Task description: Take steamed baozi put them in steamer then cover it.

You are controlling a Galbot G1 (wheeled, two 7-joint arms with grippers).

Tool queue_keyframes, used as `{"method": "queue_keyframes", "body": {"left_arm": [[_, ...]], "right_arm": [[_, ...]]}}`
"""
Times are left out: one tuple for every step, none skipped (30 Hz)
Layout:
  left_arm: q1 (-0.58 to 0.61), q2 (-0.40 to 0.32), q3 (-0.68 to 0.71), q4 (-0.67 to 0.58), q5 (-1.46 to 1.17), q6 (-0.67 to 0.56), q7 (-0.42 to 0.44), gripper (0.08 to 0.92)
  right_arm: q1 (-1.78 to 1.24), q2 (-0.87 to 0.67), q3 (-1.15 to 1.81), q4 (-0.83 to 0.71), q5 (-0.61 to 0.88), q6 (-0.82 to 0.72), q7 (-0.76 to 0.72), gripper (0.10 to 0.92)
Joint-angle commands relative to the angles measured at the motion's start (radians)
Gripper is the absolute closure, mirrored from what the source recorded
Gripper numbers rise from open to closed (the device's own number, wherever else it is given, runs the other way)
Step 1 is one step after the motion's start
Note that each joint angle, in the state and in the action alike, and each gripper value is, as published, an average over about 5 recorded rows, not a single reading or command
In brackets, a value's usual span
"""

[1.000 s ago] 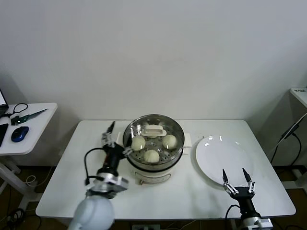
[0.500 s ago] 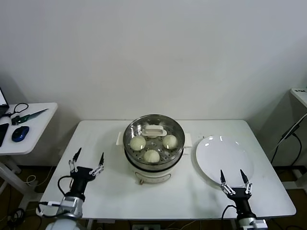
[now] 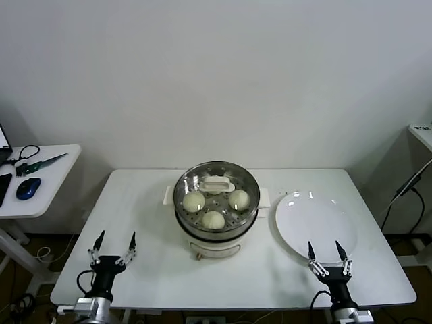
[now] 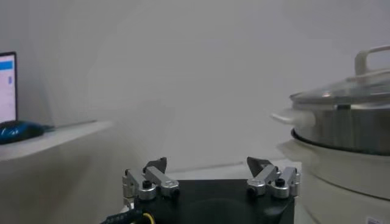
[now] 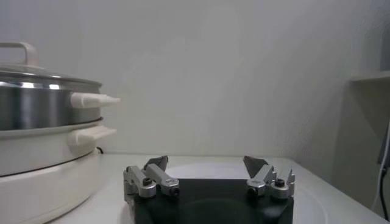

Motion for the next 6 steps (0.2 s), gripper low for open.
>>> {"method": "queue_keyframes", "body": {"left_arm": [[0.016,-0.011,-0.016,0.048,-0.057,-0.051,0.001,0.177],[0.016,-0.011,-0.016,0.048,-0.056,-0.051,0.001,0.177],[0.017,-0.010,-0.016,0.048,-0.055,-0.051,0.001,0.177],[0.017,-0.010,-0.016,0.048,-0.054,-0.050,0.001,0.177],[0.017,-0.010,-0.016,0.048,-0.054,-0.050,0.001,0.177],[0.017,-0.010,-0.016,0.048,-0.054,-0.050,0.001,0.177]], "right_arm": [[0.001,-0.003,-0.003,-0.009,0.005,0.004,0.002,0.203],[0.001,-0.003,-0.003,-0.008,0.005,0.004,0.001,0.203],[0.001,-0.003,-0.004,-0.007,0.005,0.004,0.001,0.203],[0.001,-0.004,-0.004,-0.006,0.005,0.004,0.001,0.203],[0.001,-0.004,-0.005,-0.006,0.005,0.004,0.000,0.203],[0.001,-0.004,-0.005,-0.005,0.005,0.004,0.000,0.203]]}}
